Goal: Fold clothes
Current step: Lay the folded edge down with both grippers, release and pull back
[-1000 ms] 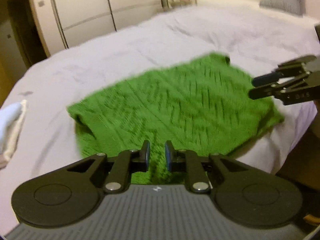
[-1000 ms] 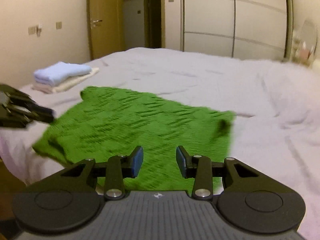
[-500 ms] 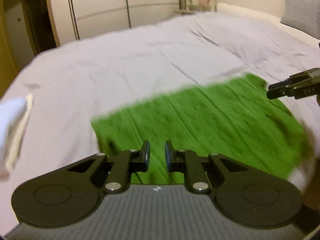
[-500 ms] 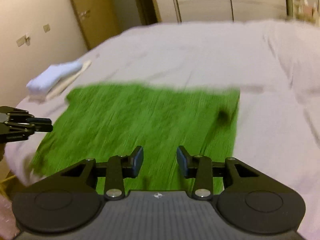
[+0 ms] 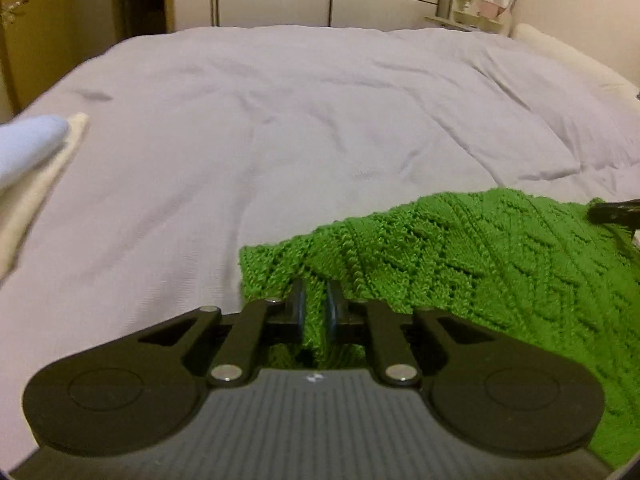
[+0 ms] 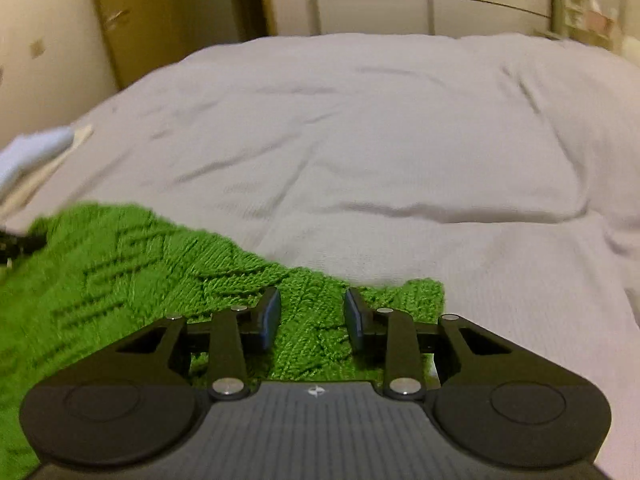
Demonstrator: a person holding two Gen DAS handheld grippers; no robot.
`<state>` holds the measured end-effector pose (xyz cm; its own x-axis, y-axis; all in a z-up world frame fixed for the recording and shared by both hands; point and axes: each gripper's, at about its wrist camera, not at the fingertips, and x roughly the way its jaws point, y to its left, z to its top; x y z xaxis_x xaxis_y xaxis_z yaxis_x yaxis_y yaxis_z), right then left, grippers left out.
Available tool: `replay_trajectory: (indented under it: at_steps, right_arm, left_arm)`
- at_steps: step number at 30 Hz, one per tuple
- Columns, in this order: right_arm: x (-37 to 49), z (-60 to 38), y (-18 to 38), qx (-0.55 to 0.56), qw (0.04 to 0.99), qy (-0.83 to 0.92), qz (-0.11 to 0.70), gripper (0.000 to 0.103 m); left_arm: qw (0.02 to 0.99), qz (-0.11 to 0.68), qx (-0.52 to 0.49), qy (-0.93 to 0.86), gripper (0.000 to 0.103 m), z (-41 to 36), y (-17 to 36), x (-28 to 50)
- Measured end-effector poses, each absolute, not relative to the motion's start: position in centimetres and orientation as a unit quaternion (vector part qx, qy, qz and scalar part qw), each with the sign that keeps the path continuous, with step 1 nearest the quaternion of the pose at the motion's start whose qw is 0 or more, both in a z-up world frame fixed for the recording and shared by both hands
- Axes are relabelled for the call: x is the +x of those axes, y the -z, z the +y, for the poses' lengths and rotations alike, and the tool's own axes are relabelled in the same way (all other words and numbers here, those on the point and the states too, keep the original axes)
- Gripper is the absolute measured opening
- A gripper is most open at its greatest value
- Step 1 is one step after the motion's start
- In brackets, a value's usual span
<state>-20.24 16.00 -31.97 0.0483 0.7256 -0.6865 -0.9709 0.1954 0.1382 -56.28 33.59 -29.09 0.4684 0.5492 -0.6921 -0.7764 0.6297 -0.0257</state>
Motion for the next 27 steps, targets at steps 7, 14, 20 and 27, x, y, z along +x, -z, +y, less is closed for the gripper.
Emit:
replay_trajectory:
  at_steps: [7,14,20,27]
  right_arm:
    - [-23.4,8.3,26.8,-0.118,0.731,-0.597,0.307,0.034]
    - [-29.3,0.0,27.1,-0.104,0.715,-0.601,0.34,0.035]
    - [-30.4,-2.4,30.2,-0.125,0.722,-0.563,0.383,0.03]
    - [-31.6,-4.4,26.9,-0.114,0.741,-0.548,0.37,0.051]
  left_arm:
    - [0.843,0.344,-0.133,-0.391,0.012,24.7,25.7,-57.6]
    - [0.824,0.389,-0.134,-0.389,0.017,17.3,29.0,-57.9]
    - [0.802,0.398,-0.137,-0.425,0.02,15.9,27.9,-57.1]
    - [0.764,0.409,-0.187,-0.463,0.029,13.6,26.4,-58.0]
